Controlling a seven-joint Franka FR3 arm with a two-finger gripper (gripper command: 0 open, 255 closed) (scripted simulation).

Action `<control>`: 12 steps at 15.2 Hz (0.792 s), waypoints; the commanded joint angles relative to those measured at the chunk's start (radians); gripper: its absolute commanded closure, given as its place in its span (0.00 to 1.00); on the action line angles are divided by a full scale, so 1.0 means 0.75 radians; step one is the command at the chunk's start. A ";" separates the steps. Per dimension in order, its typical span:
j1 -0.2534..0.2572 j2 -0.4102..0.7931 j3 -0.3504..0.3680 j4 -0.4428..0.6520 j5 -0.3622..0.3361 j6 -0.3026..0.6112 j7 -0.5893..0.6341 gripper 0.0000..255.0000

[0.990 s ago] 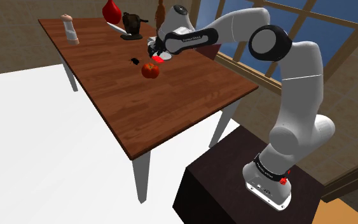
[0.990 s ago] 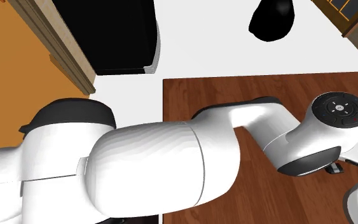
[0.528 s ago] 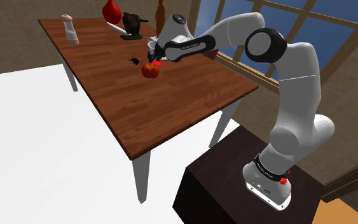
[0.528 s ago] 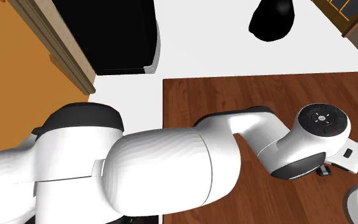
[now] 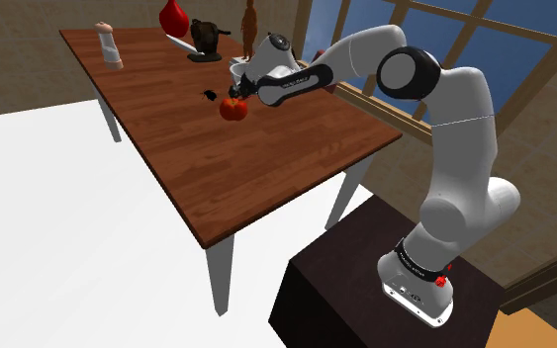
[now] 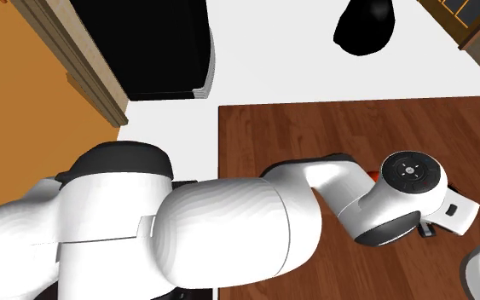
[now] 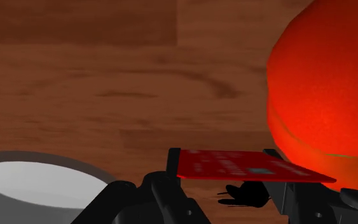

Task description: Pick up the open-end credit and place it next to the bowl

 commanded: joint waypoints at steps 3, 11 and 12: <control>0.017 0.036 -0.016 0.009 0.007 -0.049 -0.009 1.00; 0.014 0.021 -0.017 0.003 0.031 -0.055 -0.031 0.00; 0.017 0.009 -0.019 -0.012 0.028 -0.052 -0.022 0.00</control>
